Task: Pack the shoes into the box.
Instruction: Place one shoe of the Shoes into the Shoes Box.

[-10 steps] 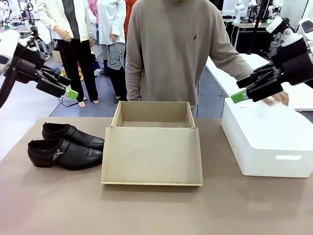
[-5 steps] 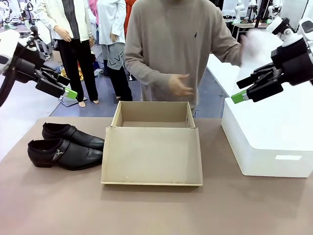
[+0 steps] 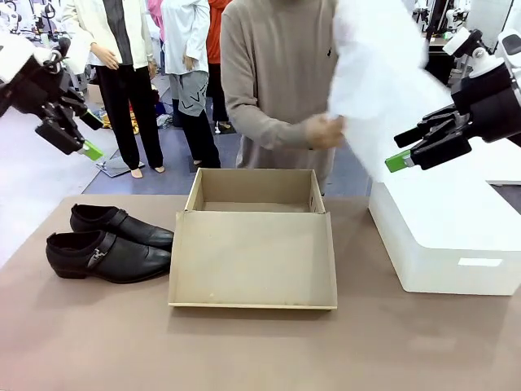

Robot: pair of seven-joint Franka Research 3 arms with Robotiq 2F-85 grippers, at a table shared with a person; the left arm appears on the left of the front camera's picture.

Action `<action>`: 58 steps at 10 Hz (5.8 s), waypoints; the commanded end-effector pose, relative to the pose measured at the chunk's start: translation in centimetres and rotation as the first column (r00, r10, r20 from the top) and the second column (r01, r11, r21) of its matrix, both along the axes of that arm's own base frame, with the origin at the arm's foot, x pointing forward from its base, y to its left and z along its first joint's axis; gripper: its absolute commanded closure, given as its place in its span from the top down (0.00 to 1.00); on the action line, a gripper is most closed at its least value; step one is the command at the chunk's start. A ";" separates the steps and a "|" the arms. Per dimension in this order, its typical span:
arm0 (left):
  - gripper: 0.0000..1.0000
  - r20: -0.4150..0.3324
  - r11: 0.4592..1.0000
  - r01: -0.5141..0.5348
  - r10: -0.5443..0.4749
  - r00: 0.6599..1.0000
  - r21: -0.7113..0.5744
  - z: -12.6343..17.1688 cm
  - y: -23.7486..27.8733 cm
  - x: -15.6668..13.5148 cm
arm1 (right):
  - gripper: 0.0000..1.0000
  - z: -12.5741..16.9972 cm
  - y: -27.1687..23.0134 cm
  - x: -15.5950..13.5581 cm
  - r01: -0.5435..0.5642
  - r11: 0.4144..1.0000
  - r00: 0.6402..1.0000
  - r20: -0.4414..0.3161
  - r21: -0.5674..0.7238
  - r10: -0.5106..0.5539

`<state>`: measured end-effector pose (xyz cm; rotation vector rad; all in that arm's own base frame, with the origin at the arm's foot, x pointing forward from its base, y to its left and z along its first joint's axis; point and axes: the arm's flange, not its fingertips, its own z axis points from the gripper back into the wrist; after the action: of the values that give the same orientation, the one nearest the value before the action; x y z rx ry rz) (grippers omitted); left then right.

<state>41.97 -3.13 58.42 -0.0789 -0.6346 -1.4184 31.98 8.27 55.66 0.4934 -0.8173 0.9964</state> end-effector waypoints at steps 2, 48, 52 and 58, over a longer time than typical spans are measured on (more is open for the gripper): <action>1.00 -0.016 0.967 0.135 -0.135 0.991 0.216 1.5 1.2 3.6 | 1.00 -0.1 0.0 0.4 -0.025 1.000 1.000 0.017 0.013 0.025; 1.00 -0.373 0.896 0.100 0.077 0.925 0.433 -19.0 3.0 19.8 | 1.00 -0.1 0.0 0.4 -0.025 1.000 1.000 0.017 0.013 0.025; 1.00 -0.387 0.888 0.102 0.091 0.917 0.448 -20.1 3.3 20.6 | 1.00 -0.1 0.0 0.4 -0.025 1.000 1.000 0.017 0.013 0.025; 1.00 -0.451 0.892 0.126 0.095 0.888 0.435 -21.4 3.4 20.8 | 1.00 -0.1 0.0 0.4 -0.025 1.000 1.000 0.017 0.013 0.025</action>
<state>62.20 0.17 36.98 -0.0492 0.0818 -1.4834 32.03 8.35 55.55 0.4947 -0.8171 0.9966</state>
